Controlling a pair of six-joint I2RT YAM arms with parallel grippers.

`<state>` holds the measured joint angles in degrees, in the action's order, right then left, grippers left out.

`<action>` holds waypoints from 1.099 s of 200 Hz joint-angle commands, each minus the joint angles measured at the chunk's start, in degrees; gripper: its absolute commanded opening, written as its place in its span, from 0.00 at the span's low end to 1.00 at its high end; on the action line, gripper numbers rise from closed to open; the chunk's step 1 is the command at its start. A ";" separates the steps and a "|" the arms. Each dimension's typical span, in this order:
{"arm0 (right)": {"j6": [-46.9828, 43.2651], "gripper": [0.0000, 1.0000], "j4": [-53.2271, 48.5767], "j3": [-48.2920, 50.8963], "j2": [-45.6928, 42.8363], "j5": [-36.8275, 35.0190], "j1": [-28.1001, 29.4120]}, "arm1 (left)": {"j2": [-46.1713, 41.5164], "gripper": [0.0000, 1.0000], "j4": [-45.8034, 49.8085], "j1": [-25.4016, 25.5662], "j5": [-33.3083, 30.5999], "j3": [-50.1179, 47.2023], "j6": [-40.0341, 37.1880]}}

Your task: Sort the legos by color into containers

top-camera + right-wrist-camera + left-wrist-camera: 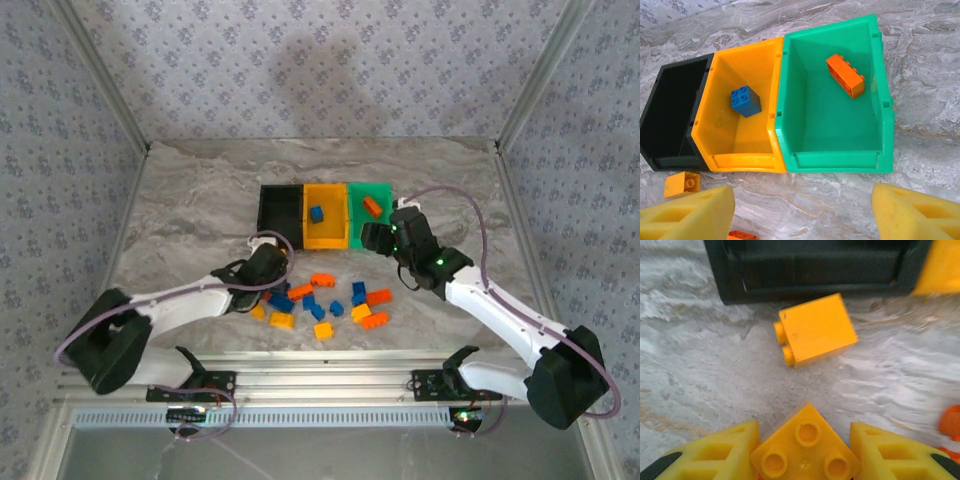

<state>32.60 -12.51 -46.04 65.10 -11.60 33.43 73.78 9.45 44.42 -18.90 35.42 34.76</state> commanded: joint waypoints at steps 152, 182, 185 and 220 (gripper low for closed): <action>4.44 0.75 -2.43 6.50 -3.31 1.12 -1.37 | 29.45 0.35 11.81 -13.74 1.11 43.10 -3.63; 5.12 0.77 -3.34 7.60 -4.42 2.17 -1.33 | 30.40 0.52 12.16 -13.84 2.06 44.03 -2.68; 5.14 0.77 -3.46 7.69 -4.47 2.31 -1.41 | 30.16 0.53 12.08 -13.78 2.24 44.03 -2.49; 5.54 0.78 -4.14 8.57 -4.98 3.54 -1.12 | 23.42 0.72 10.24 -12.28 4.30 41.75 -2.17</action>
<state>36.80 -15.05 -38.30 61.23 -9.41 32.32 103.63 19.79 31.03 -15.77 77.45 32.34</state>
